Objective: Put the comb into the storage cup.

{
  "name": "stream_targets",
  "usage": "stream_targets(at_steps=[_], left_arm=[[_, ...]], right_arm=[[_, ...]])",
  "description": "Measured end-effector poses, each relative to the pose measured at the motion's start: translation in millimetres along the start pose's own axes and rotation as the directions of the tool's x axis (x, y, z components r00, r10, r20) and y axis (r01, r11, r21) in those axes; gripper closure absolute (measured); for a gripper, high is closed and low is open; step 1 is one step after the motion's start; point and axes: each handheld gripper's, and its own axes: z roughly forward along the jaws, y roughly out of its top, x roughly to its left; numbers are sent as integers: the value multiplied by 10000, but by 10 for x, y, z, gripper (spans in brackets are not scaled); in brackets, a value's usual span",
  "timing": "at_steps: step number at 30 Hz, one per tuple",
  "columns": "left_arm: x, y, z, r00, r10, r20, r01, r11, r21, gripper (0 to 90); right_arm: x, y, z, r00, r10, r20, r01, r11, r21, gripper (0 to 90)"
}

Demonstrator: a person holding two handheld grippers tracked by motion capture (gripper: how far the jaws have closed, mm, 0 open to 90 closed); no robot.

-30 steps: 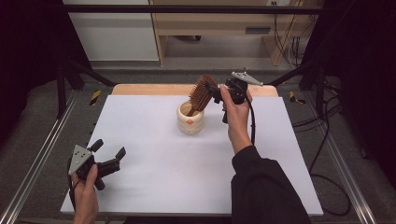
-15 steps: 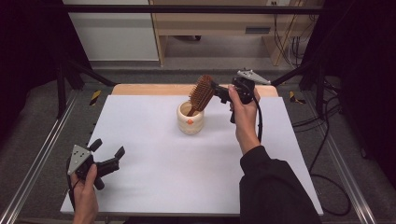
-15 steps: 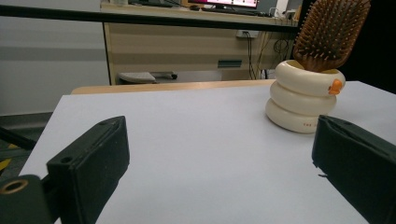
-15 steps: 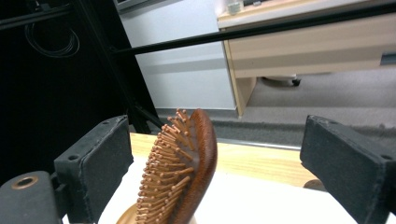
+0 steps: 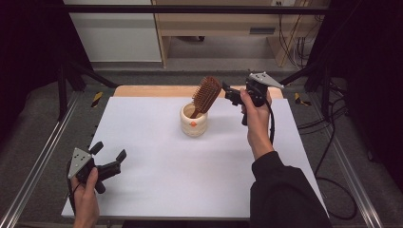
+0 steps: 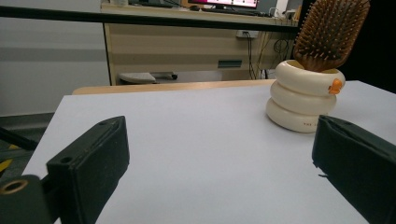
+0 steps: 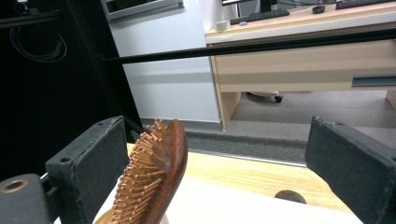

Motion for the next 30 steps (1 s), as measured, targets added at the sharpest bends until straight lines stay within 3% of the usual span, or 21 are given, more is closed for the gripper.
stream_targets(at_steps=[14, 21, 26, 30], left_arm=[[-1, 4, -5, 9999, 96, -40, -96, 10000, -22, 38], [24, 15, -29, 9998, 192, -75, -194, 9994, -273, 35], [57, 42, -71, 10000, 24, 24, -24, 9996, -265, 30], [84, 54, -70, 9998, -138, 120, 141, 9995, -271, 30]], right_arm=[[-44, 47, -126, 9989, -455, 137, 459, 9986, -267, 46], [-65, 72, -217, 9969, -783, 57, 784, 9958, -465, 36], [-63, 74, -292, 9925, -1204, -205, 1191, 9913, -558, 28], [-81, 69, -344, 9933, -1135, -234, 1119, 9917, -631, 25]])
